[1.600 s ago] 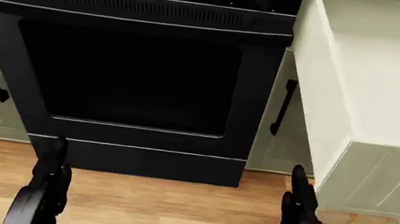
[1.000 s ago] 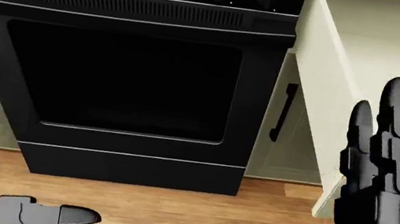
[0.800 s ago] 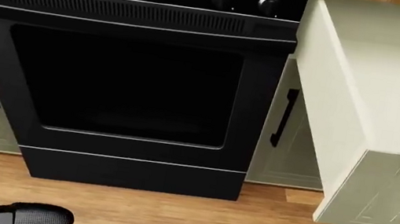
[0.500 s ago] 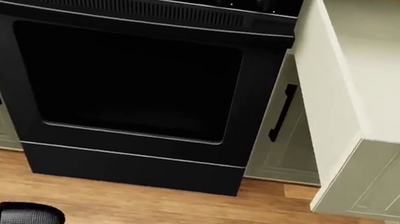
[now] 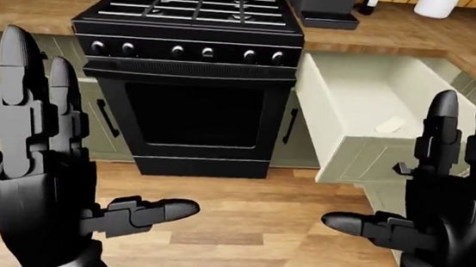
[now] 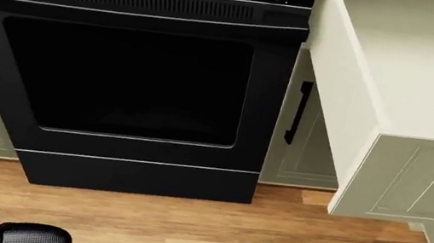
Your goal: Close the right drawer.
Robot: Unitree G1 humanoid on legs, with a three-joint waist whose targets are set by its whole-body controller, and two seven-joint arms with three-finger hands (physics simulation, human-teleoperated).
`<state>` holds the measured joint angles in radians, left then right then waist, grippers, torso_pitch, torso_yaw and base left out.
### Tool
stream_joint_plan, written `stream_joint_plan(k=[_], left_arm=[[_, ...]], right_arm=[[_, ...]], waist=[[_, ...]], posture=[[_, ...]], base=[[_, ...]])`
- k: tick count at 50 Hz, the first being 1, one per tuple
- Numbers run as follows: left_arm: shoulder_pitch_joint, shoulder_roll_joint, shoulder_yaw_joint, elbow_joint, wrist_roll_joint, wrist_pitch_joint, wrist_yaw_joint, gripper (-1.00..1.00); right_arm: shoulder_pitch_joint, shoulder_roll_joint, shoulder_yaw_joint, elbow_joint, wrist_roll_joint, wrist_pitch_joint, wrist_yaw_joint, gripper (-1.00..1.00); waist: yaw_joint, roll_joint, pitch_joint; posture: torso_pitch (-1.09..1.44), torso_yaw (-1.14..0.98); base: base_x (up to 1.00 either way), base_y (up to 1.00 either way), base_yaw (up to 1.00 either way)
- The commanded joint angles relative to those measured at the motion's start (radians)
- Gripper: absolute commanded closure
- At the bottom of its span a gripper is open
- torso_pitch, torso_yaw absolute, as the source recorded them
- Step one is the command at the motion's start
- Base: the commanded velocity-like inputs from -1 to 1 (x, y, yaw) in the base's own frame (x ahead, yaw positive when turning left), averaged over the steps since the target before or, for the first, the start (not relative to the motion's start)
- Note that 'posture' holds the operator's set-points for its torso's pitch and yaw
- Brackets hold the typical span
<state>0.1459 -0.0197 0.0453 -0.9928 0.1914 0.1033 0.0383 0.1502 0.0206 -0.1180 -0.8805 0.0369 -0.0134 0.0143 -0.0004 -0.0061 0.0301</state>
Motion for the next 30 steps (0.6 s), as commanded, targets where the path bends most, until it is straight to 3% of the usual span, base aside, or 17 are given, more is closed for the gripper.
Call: stream_joint_plan(k=[1, 3, 6, 9, 15, 17, 18, 19, 20, 23, 27, 30], left_arm=[[-0.011, 0.001, -0.011, -0.025, 0.001, -0.031, 0.0, -1.0], [-0.01, 0.0, -0.013, -0.028, 0.002, -0.03, 0.0, -1.0], [-0.007, 0.001, -0.015, -0.025, 0.002, -0.034, 0.001, -1.0], [-0.005, 0.0, -0.019, -0.027, 0.001, -0.032, 0.001, -1.0], [-0.005, 0.0, -0.027, -0.035, 0.003, -0.024, 0.002, -1.0], [-0.004, 0.0, -0.031, -0.038, 0.003, -0.022, 0.002, -1.0], [-0.003, 0.0, -0.031, -0.036, 0.003, -0.024, 0.002, -1.0], [-0.002, 0.0, -0.032, -0.035, 0.002, -0.025, 0.002, -1.0], [0.0, 0.001, -0.034, -0.036, 0.004, -0.027, 0.003, -1.0], [0.0, 0.001, -0.037, -0.037, 0.008, -0.025, 0.003, -1.0], [0.003, 0.002, -0.039, -0.034, 0.005, -0.032, 0.003, -1.0], [0.005, 0.002, -0.035, -0.026, 0.0, -0.043, 0.004, -1.0]], right_arm=[[-0.005, -0.003, -0.008, -0.036, -0.003, -0.034, -0.003, -1.0], [-0.005, -0.003, -0.009, -0.03, -0.001, -0.041, -0.003, -1.0], [-0.004, -0.003, -0.009, -0.02, -0.002, -0.049, -0.004, -1.0], [-0.004, -0.003, -0.005, -0.024, -0.005, -0.045, -0.006, -1.0], [-0.005, -0.003, -0.009, -0.024, -0.003, -0.041, -0.008, -1.0], [-0.006, -0.004, -0.01, -0.02, -0.002, -0.04, -0.007, -1.0], [-0.006, -0.004, -0.009, -0.024, -0.002, -0.036, -0.008, -1.0], [-0.006, -0.004, -0.009, -0.024, -0.003, -0.036, -0.008, -1.0], [-0.005, -0.004, -0.008, -0.024, -0.004, -0.036, -0.008, -1.0], [-0.003, -0.004, -0.008, -0.021, -0.006, -0.042, -0.006, -1.0], [0.0, -0.003, -0.004, -0.019, -0.008, -0.045, -0.005, -1.0], [0.001, -0.003, 0.0, -0.023, -0.011, -0.039, -0.005, -1.0]], waist=[[-0.006, 0.006, -0.003], [-0.009, -0.003, 0.001], [-0.013, -0.035, 0.003], [-0.017, -0.024, 0.0], [-0.007, 0.034, 0.017], [-0.001, 0.077, 0.013], [0.009, 0.114, -0.002], [0.017, 0.061, 0.017], [0.006, 0.082, 0.02], [0.002, 0.067, 0.0], [0.006, 0.025, 0.007], [0.008, -0.025, 0.002]], posture=[[0.0, 0.0], [0.0, 0.0], [0.0, 0.0], [0.0, 0.0], [0.0, 0.0], [0.0, 0.0], [0.0, 0.0], [0.0, 0.0], [0.0, 0.0], [0.0, 0.0], [0.0, 0.0], [0.0, 0.0]], base=[[0.0, 0.0, -0.55], [0.0, 0.0, -0.55], [0.0, 0.0, -0.52], [0.0, 0.0, -0.48], [0.0, 0.0, -0.48], [0.0, 0.0, -0.48], [0.0, 0.0, -0.48], [0.0, 0.0, -0.48], [0.0, 0.0, -0.48], [0.0, 0.0, -0.48], [0.0, 0.0, -0.48], [0.0, 0.0, -0.48]])
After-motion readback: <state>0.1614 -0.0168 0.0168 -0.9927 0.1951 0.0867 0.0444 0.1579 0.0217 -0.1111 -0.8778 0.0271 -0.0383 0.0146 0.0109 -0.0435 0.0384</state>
